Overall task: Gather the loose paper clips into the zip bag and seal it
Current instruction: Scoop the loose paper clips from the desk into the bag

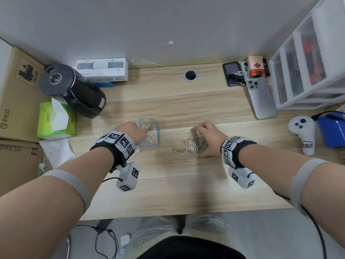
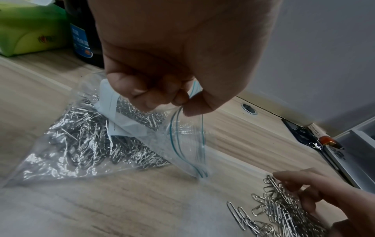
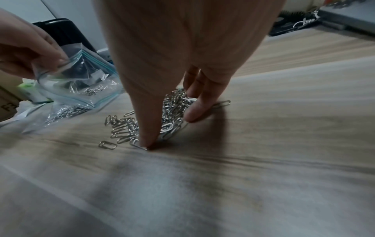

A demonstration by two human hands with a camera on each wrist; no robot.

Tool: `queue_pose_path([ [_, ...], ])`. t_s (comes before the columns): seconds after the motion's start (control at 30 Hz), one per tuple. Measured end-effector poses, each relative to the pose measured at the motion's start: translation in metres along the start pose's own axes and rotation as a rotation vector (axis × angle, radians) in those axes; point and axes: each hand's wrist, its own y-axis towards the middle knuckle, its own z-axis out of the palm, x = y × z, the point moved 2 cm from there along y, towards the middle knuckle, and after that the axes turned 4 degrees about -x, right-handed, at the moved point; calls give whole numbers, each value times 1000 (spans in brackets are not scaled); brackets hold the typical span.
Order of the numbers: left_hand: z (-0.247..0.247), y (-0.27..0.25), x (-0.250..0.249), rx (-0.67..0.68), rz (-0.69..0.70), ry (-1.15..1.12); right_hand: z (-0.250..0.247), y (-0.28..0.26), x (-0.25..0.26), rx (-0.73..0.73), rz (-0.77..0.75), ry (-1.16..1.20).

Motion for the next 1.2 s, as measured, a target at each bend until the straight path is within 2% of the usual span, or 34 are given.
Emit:
queue_pose_path([
  [0.2,3,-1,0,1,8,-53,7,3,18,28,-31,-146],
  [0.5,8,-3,0,-16,9,-48,12,5,19,-8,-81,-99],
  [0.73,7,-4,-2,-12,3,-51,14,6,34,59,-135,-203],
  [1.2,5,-1,-4,31,16,-73,18,10,25,-42,-178,8],
])
